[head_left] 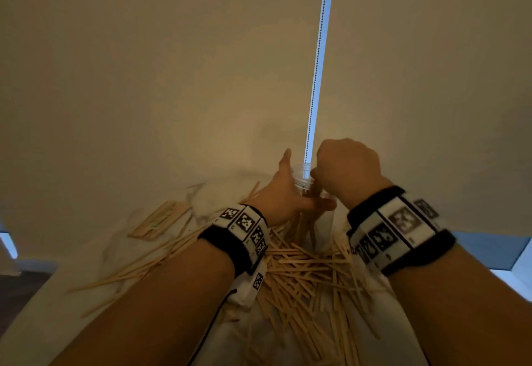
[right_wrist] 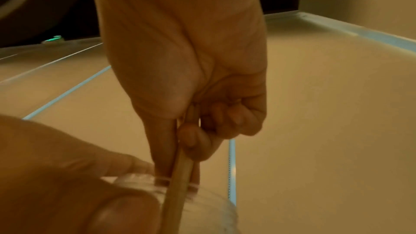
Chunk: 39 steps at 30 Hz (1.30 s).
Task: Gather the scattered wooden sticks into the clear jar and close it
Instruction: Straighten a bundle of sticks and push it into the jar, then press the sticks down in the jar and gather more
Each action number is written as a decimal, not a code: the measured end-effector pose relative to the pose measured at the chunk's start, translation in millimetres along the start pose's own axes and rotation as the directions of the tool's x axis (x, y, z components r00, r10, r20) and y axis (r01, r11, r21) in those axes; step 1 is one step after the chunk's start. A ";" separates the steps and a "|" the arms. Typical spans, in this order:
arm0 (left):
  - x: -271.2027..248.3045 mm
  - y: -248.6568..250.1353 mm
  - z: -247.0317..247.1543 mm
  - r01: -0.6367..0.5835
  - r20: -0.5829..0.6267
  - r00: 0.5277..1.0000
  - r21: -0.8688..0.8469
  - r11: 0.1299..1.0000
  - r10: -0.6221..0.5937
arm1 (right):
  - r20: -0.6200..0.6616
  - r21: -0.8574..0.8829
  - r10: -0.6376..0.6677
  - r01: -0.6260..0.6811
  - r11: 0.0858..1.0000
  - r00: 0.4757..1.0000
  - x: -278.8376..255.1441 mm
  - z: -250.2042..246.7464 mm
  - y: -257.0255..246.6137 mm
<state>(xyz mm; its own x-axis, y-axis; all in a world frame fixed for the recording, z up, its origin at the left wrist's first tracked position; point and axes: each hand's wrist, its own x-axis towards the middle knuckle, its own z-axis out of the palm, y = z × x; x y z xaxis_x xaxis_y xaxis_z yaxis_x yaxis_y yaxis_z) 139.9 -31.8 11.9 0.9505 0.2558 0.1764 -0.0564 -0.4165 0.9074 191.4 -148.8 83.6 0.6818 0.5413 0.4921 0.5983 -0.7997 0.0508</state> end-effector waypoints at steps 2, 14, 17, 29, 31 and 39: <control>5.7 -6.6 1.8 -0.014 -0.030 0.999 0.038 0.999 0.015 | 0.083 -0.056 -0.057 0.061 0.997 0.995 12.3 2.4 -6.4; 10.4 -21.7 -0.1 -0.026 -0.108 0.993 0.124 0.992 0.039 | 0.119 0.182 0.095 -0.116 0.977 0.988 53.7 16.4 15.0; 8.3 -19.4 0.9 -0.001 -0.104 0.994 0.089 0.996 0.010 | 0.240 0.075 -0.019 0.001 0.997 0.971 43.6 18.3 9.6; -31.8 -6.8 -11.8 0.139 -0.129 0.987 0.364 0.921 -0.098 | 0.421 0.126 -0.096 0.047 0.991 0.902 16.1 15.1 1.8; -43.0 -8.1 -27.9 0.184 -0.121 0.982 0.507 0.842 -0.142 | 0.464 0.106 -0.107 0.065 0.992 0.879 7.0 13.8 1.1; -105.4 -34.8 -126.3 0.382 -0.242 0.890 0.859 0.340 -0.386 | 0.037 0.309 -0.112 0.095 0.946 0.993 -52.3 -12.8 -5.9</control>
<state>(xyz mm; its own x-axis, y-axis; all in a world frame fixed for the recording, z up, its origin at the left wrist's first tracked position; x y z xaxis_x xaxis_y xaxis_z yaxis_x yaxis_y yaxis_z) 3.1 65.9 9.9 0.7938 0.5998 -0.1010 0.6061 -0.7939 0.0483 146.8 -175.7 68.7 0.6257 0.6363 0.4513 0.7609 -0.6252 -0.1734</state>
